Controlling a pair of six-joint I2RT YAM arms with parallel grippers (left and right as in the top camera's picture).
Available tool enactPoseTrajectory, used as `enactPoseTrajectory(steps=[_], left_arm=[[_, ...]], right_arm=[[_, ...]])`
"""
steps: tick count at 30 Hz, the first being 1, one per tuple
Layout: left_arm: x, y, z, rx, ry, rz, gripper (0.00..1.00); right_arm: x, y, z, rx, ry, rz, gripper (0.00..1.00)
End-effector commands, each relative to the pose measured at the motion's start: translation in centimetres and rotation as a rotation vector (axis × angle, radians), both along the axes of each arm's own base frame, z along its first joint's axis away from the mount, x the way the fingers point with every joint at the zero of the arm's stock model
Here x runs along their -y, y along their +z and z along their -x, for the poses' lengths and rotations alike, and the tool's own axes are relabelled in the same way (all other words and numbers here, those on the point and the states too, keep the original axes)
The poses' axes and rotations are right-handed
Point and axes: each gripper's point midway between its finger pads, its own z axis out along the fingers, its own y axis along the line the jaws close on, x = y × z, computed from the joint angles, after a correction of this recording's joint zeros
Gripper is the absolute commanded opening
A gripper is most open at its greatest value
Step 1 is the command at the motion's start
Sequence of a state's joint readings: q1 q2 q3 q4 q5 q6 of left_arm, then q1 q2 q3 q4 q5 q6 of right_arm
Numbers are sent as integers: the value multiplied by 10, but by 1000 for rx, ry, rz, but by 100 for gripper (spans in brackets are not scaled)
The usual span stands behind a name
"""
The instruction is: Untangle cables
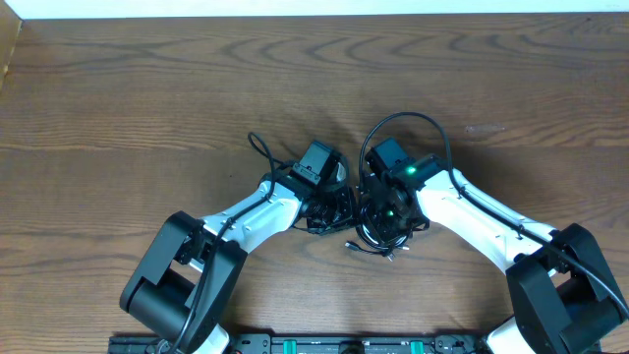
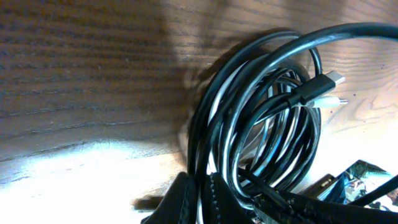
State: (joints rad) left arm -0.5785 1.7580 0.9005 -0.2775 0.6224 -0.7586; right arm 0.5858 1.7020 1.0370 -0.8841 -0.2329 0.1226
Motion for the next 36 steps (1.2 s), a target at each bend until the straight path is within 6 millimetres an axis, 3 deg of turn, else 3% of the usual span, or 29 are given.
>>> enactPoseTrajectory(steps=[1,9,18,28,36], left_arm=[[0,0,-7,23,11,-22,8],[-7,-7,-12,61,27,-84,8],[-10,-14,-12,109,25,-156,8],[-24,-26,-12,126,46,-231,8],[-24,-26,-12,125,46,-232,8]], right_arm=[[-5,6,2,-10,-17,-24,1],[-35,45,-1,-63,-11,-160,1],[-41,103,-11,-50,-6,-165,1],[-12,140,-26,-2,-17,-88,1],[10,165,-52,77,-78,-74,1]])
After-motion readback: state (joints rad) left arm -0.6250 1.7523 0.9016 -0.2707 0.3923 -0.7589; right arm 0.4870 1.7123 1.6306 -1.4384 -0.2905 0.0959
